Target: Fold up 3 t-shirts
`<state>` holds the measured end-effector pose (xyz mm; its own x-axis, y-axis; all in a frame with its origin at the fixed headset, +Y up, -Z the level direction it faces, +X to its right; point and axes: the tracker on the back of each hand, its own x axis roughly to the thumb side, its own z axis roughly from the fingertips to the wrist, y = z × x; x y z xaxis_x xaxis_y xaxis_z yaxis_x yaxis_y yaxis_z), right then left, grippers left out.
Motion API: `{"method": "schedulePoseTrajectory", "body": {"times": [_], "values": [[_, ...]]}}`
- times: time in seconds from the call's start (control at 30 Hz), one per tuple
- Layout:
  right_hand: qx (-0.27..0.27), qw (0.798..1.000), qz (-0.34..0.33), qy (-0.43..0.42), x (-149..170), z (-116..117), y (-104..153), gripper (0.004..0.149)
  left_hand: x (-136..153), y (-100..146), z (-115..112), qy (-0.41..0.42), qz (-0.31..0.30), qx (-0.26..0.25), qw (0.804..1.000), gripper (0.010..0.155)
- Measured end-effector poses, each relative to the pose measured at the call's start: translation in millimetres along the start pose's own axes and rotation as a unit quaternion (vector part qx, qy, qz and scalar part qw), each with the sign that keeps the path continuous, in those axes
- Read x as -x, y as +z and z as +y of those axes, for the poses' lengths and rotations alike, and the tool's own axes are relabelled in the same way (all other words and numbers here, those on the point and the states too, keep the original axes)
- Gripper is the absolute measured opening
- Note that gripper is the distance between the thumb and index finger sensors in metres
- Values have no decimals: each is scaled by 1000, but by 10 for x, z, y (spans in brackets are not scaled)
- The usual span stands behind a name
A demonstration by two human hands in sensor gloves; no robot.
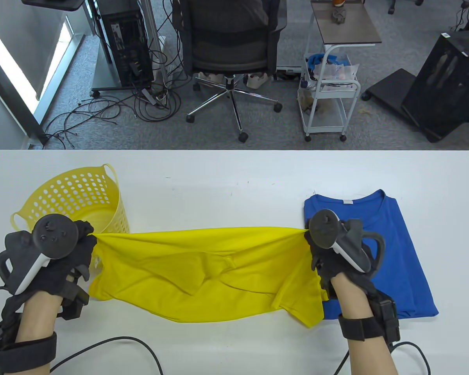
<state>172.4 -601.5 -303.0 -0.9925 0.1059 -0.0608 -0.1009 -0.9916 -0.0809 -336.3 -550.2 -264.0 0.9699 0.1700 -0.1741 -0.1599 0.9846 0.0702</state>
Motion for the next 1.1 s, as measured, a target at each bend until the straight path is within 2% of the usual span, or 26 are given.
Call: {"method": "schedulePoseTrajectory", "body": {"times": [0.1, 0.4, 0.57, 0.6, 0.63, 0.7, 0.73, 0.77, 0.8, 0.83, 0.87, 0.9, 0.93, 0.97, 1.0, 1.03, 1.1], "values": [[-23, 999, -16, 42, 77, -18, 124, 40, -135, 41, -66, -12, -12, 16, 1000, 42], [-88, 993, -34, 66, 410, 264, 388, 43, -369, 139, -322, -69, -39, 69, 995, 42], [-134, 985, -56, 95, 413, 359, 447, 41, -458, 192, -384, -83, -51, 100, 990, 42], [-143, 983, -57, 101, 403, 372, 425, 41, -483, 174, -377, -85, -51, 103, 990, 42], [-173, 977, -54, 114, 371, 397, 298, 41, -557, 83, -357, -89, -58, 104, 989, 42], [-193, 973, -39, 118, 327, 407, 40, 41, -713, -155, -323, -94, -63, 114, 987, 42], [-199, 974, -16, 109, 289, 376, -305, 41, -849, -407, -273, -94, -70, 120, 986, 42], [-178, 978, 0, 105, 274, 333, -449, 41, -942, -614, -215, -95, -72, 113, 986, 42], [-115, 989, 26, 92, 259, 237, -680, 41, -1036, -869, -100, -106, -55, 93, 989, 43], [-20, 995, 78, 56, 239, -3, -1033, 42, -1143, -1283, 226, -126, -6, 31, 992, 43], [43, 993, 105, 45, 224, -202, -1169, 42, -1170, -1428, 429, -112, 8, -22, 993, 43], [138, 982, 123, 41, 203, -524, -1297, 42, -1179, -1558, 684, -67, 23, -76, 995, 43], [206, 969, 129, 49, 190, -840, -1384, 42, -1173, -1593, 912, -3, 39, -121, 992, 43], [273, 951, 130, 61, 184, -1191, -1408, 42, -1159, -1599, 1154, 78, 39, -192, 978, 43], [309, 941, 124, 61, 181, -1383, -1406, 42, -1146, -1613, 1281, 97, 36, -198, 975, 43], [320, 938, 117, 57, 184, -1558, -1404, 42, -1109, -1608, 1392, 95, 35, -190, 976, 43], [302, 948, 89, 38, 190, -1795, -1339, 42, -1028, -1574, 1446, 76, 29, -199, 977, 43]]}}
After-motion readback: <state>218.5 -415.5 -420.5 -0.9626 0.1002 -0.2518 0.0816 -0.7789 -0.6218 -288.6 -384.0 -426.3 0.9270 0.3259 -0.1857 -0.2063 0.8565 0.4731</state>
